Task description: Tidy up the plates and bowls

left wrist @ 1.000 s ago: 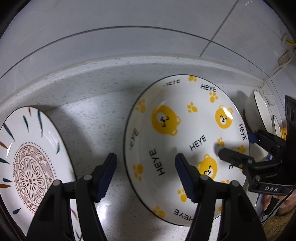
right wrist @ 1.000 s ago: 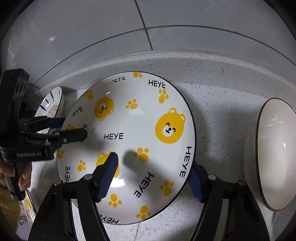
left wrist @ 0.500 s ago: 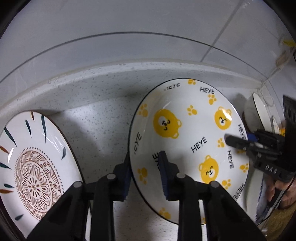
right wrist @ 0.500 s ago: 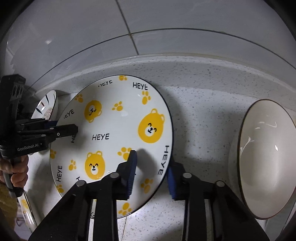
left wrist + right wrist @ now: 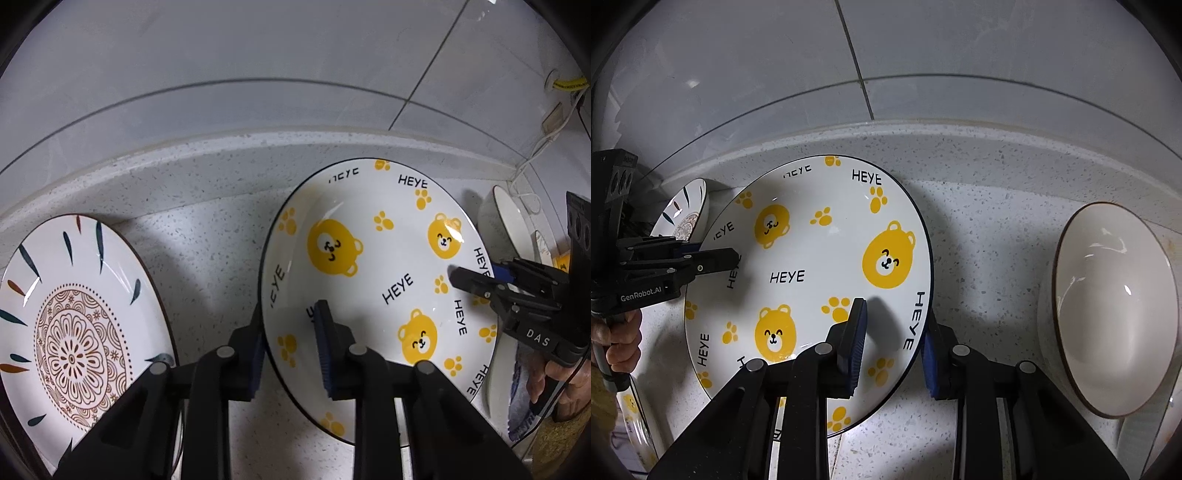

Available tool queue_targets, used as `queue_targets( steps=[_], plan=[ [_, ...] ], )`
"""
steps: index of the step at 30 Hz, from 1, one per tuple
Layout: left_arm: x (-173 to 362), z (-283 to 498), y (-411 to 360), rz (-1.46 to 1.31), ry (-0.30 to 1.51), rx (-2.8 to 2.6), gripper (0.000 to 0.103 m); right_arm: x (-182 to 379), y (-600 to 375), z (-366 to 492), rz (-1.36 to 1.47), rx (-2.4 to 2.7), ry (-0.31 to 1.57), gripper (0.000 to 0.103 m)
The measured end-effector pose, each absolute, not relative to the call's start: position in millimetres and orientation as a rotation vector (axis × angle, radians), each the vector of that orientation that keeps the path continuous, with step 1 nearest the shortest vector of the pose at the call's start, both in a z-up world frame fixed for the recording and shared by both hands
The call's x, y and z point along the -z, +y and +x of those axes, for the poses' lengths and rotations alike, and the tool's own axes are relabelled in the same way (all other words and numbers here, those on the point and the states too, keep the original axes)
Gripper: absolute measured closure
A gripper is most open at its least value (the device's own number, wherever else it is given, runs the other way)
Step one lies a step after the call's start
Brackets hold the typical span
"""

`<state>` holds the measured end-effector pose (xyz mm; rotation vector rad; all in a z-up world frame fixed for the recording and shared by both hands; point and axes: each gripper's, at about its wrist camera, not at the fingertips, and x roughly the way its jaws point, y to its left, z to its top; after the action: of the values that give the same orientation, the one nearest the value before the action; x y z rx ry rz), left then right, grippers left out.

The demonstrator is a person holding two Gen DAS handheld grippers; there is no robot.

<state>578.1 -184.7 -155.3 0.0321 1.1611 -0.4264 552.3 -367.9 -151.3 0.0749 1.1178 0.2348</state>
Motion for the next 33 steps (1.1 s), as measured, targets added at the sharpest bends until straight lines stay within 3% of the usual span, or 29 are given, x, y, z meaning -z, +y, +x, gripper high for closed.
queue_targets(
  steps=[14, 33],
  plan=[
    [110.3, 527.2, -143.0, 0.021, 1.130, 0.395, 0.079, 108.2, -357.0, 514.5, 0.072, -0.249, 1.071, 0.079],
    [88.6, 375.5, -39.9, -0.016, 1.160, 0.378, 0.080, 83.5, -265.4, 379.4, 0.085, -0.271, 1.082, 0.080]
  ],
)
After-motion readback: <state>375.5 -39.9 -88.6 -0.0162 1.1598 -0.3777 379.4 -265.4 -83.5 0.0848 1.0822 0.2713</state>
